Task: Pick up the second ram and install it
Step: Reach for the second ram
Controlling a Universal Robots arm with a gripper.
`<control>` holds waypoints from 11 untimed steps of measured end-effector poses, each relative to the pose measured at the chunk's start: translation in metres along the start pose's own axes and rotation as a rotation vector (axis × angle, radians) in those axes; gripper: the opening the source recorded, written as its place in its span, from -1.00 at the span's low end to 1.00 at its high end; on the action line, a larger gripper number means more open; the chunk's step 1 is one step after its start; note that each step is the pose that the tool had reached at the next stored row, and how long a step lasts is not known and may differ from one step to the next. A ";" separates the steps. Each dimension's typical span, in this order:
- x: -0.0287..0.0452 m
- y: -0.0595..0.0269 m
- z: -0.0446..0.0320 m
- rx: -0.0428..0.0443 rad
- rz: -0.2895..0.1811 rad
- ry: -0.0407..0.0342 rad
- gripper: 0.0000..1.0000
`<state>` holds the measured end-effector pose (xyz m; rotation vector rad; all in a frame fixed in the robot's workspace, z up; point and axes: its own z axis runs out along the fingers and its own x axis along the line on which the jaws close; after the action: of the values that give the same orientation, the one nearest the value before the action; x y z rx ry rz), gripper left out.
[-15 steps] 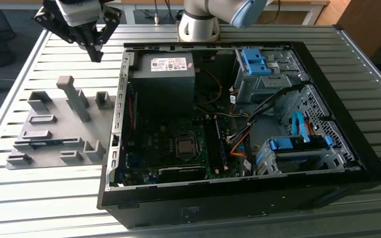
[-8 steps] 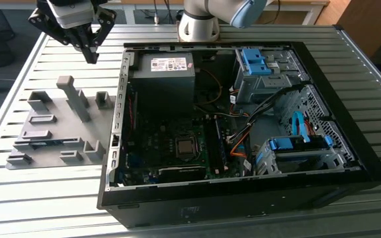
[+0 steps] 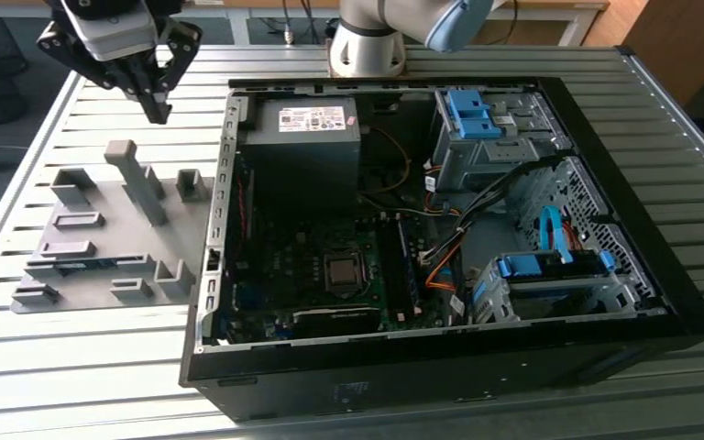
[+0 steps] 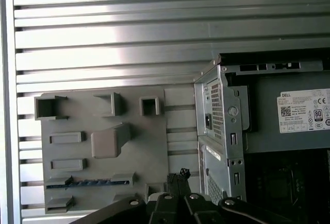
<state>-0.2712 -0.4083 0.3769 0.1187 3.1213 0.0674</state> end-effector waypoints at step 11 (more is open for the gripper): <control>0.0211 -0.0035 0.0007 0.0000 0.000 0.0000 -0.79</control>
<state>-0.2925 -0.4101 0.3757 0.1186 3.1214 0.0673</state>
